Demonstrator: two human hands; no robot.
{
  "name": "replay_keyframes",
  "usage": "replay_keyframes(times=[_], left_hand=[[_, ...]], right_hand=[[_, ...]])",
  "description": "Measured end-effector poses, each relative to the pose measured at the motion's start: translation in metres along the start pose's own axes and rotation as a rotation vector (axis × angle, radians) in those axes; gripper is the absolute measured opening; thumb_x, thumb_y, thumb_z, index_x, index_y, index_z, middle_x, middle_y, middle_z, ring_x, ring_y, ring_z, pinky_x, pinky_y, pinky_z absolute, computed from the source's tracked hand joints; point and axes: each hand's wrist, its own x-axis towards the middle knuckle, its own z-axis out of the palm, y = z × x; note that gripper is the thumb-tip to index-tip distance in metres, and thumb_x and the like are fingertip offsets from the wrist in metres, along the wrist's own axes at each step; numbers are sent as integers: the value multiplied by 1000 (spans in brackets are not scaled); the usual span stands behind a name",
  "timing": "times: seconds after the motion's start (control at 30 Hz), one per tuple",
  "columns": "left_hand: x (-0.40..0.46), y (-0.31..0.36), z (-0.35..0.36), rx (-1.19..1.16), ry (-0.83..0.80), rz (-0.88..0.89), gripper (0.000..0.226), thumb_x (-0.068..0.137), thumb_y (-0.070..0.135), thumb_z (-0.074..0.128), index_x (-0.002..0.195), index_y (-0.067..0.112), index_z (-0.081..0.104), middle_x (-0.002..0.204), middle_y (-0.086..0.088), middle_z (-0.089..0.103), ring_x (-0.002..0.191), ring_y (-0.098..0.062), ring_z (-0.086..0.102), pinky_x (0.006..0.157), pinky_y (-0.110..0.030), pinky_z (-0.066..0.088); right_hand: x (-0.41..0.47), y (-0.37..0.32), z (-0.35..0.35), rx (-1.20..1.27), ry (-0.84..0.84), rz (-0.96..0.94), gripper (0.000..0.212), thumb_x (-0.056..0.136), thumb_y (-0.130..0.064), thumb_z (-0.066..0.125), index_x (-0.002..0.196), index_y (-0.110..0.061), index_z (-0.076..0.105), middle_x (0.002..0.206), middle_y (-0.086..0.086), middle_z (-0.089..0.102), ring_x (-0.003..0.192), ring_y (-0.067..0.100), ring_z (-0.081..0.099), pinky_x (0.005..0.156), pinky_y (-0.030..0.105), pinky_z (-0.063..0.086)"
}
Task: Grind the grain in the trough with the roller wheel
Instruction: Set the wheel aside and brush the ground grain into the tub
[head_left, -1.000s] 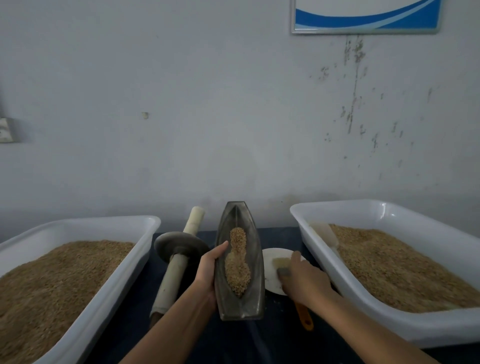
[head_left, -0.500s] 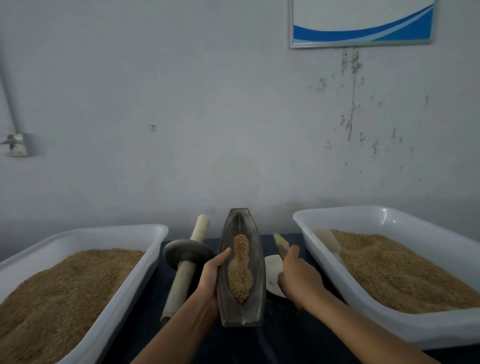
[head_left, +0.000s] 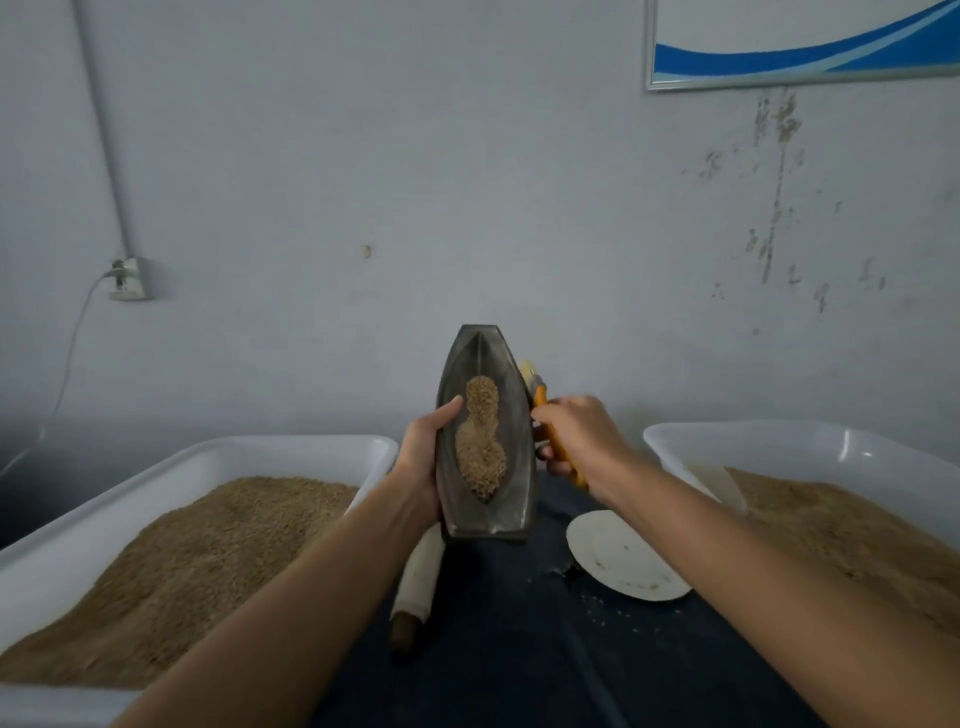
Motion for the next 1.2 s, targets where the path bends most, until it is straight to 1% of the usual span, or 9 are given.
replay_keyframes(times=[0.1, 0.17, 0.23, 0.43, 0.6, 0.83, 0.93, 1.03, 1.2], left_hand=[[-2, 26, -26, 28, 14, 55, 35, 97, 31, 42, 98, 2, 62, 76, -15, 71, 59, -26, 68, 54, -30, 53], [-5, 42, -46, 28, 36, 77, 33, 97, 30, 43, 97, 3, 61, 74, -15, 71, 57, -26, 68, 51, -29, 54], [-8, 56, -69, 21, 78, 95, 31, 96, 28, 44, 96, 2, 60, 71, -15, 71, 54, -25, 67, 46, -30, 54], [-20, 78, -144, 16, 198, 90, 33, 95, 31, 47, 99, 2, 61, 74, -16, 71, 57, -27, 68, 49, -32, 54], [-16, 79, -189, 14, 321, 77, 33, 91, 33, 54, 103, 4, 65, 85, -15, 72, 66, -28, 69, 60, -34, 51], [5, 61, -213, -72, 391, 86, 52, 94, 53, 42, 97, 7, 66, 85, -15, 73, 73, -29, 69, 62, -38, 50], [12, 59, -217, -68, 405, 86, 52, 94, 53, 43, 99, 7, 66, 88, -15, 73, 74, -30, 69, 63, -38, 50], [18, 62, -222, -45, 390, 119, 49, 93, 53, 45, 103, 9, 65, 93, -13, 72, 80, -30, 68, 64, -39, 49], [25, 66, -229, 17, 361, 125, 51, 91, 55, 46, 103, 10, 67, 95, -12, 73, 80, -29, 68, 65, -38, 48]], right_hand=[[4, -10, 40, -61, -69, -64, 13, 89, -7, 59, 96, 2, 55, 79, 18, 58, 54, 19, 56, 43, 26, 45], [7, -14, 69, -103, -88, -85, 25, 86, -9, 62, 106, 4, 55, 95, 24, 64, 77, 32, 67, 64, 43, 59], [11, -17, 99, -103, -107, -96, 28, 85, -10, 62, 110, 2, 55, 103, 24, 64, 88, 36, 67, 75, 53, 57], [20, -7, 183, -115, -203, -159, 30, 85, -13, 65, 107, -10, 46, 101, 13, 59, 86, 26, 64, 74, 44, 59], [29, 27, 233, -99, -276, -249, 39, 88, -14, 66, 114, -20, 37, 89, -6, 49, 75, 7, 52, 61, 15, 45], [42, 51, 248, -208, -299, -333, 48, 89, -11, 65, 128, -18, 38, 86, -15, 46, 72, 2, 52, 51, 6, 40], [46, 49, 244, -251, -348, -323, 31, 96, -18, 56, 122, -18, 38, 84, -10, 47, 68, 2, 51, 48, 6, 39], [48, 30, 236, -262, -399, -248, 10, 102, -26, 40, 110, -20, 38, 81, -3, 48, 60, 7, 45, 49, 19, 37], [41, 3, 207, -513, -488, -490, 22, 99, -15, 46, 121, -14, 49, 86, -1, 53, 69, 13, 53, 58, 25, 45]])
